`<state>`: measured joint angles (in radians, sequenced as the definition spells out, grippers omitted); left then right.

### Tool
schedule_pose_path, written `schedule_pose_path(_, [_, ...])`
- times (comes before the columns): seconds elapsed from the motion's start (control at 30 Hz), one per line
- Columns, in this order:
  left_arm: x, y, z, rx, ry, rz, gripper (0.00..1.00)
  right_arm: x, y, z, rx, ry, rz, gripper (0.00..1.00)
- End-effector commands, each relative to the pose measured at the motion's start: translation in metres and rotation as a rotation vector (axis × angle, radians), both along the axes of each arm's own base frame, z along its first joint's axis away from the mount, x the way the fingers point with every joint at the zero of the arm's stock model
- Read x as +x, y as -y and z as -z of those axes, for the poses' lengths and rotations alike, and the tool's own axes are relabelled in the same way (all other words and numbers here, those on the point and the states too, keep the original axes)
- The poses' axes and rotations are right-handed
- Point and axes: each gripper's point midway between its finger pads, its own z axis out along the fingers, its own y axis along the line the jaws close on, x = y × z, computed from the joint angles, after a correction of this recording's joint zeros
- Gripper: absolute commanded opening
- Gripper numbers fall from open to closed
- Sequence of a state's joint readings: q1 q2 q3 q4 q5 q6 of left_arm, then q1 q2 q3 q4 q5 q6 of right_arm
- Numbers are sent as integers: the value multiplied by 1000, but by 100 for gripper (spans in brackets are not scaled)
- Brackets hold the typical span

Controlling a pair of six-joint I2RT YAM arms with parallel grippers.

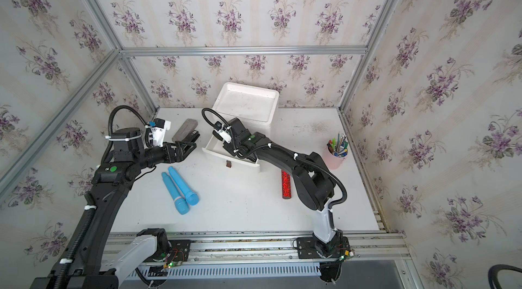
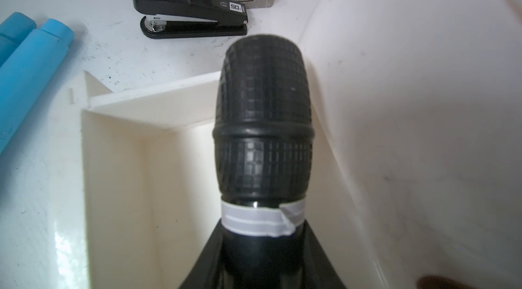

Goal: Take the microphone out of the drawer
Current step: Pick up the microphone from the drawer, then place the microphone at the center of the board.

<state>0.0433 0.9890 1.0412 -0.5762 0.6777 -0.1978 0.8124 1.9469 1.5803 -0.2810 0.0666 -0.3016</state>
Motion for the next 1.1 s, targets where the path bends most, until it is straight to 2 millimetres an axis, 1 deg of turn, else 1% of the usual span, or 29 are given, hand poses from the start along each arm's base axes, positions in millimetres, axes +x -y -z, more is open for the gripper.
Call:
schedule_pose_path(0.0, [1, 1, -7, 0, 28, 7, 99, 3, -4, -23, 56, 59, -9, 0])
schedule_pose_path(0.17, [1, 1, -7, -1, 29, 9, 99, 3, -3, -37, 118, 73, -6, 0])
schedule_pose_path(0.33, [1, 1, -7, 0, 28, 7, 99, 3, 1, -59, 178, 102, 12, 0])
schedule_pose_path(0.53, [1, 1, -7, -1, 27, 8, 99, 6, 15, -83, 220, 131, 56, 0])
schedule_pose_path(0.77, [1, 1, -7, -2, 25, 8, 99, 3, 27, -101, 230, 142, 94, 0])
schedule_pose_path(0.93, [1, 1, -7, -3, 26, 9, 99, -3, 37, -113, 236, 133, 125, 0])
schedule_pose_path(1.07, [1, 2, -8, -4, 28, 10, 99, -7, 47, -114, 228, 131, 150, 0])
